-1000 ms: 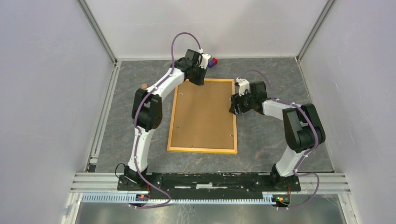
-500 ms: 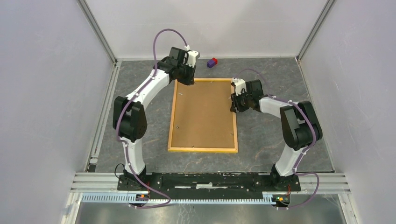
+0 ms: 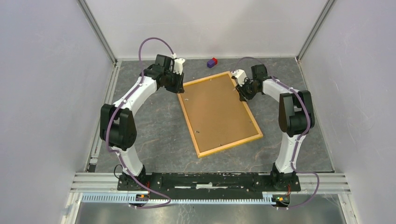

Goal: Take the photo out of the frame

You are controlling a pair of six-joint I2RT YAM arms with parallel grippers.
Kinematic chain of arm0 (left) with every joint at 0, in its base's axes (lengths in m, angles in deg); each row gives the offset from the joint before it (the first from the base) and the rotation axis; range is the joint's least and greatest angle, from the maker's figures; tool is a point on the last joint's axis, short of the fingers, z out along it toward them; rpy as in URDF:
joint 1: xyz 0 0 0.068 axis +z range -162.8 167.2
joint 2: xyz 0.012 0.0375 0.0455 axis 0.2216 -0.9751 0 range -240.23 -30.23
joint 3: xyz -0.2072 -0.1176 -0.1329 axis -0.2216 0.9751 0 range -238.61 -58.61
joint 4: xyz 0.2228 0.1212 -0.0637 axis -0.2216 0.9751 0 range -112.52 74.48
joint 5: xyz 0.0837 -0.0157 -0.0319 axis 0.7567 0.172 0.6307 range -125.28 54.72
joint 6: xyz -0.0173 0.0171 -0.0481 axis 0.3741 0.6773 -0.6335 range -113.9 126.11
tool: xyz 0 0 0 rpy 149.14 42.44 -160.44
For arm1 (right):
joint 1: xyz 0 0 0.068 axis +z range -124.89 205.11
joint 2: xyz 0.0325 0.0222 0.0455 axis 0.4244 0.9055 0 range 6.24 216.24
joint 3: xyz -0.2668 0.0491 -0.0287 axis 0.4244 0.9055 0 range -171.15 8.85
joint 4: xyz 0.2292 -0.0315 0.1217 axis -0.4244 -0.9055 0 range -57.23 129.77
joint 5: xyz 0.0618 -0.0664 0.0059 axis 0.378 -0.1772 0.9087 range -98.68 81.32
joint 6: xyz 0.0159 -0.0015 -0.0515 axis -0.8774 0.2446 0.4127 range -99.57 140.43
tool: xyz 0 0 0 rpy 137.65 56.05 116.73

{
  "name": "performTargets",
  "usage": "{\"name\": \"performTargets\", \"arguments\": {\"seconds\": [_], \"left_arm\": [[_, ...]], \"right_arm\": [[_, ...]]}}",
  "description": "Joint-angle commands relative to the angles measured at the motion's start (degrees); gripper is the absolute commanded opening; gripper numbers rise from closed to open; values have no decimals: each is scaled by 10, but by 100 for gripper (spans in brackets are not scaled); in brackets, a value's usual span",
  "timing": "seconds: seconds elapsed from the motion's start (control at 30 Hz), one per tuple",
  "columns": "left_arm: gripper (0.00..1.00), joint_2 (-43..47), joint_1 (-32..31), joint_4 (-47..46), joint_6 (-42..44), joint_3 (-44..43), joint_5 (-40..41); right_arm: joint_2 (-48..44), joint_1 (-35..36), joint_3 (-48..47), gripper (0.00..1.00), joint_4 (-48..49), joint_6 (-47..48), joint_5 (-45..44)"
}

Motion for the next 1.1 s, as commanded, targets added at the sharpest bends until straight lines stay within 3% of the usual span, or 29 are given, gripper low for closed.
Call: {"name": "performTargets", "arguments": {"seconds": [0.0, 0.07, 0.13, 0.4, 0.53, 0.67, 0.9, 1.07], "left_arm": [[2, 35, 6, -23, -14, 30, -33], [2, 39, 9, -26, -17, 39, -35], [2, 45, 14, -29, -21, 47, -41], [2, 60, 46, -32, -34, 58, -72], [2, 70, 61, -29, -36, 60, -79], [2, 81, 67, -26, -36, 61, -82], [2, 92, 70, -22, -40, 66, -88], [2, 101, 70, -19, -40, 77, -92]], "right_arm": [[76, 3, -85, 15, -49, 34, -51], [88, 4, -97, 27, -28, -30, -67], [91, 4, -85, 33, -1, -74, -74], [143, 6, -103, 28, 3, -106, -22], [169, 16, -133, 18, -57, -45, 23], [146, 46, -94, 12, -96, 42, 33], [93, 69, -29, 7, -147, 164, 43], [88, 64, -38, 7, -136, 205, -12]]}}
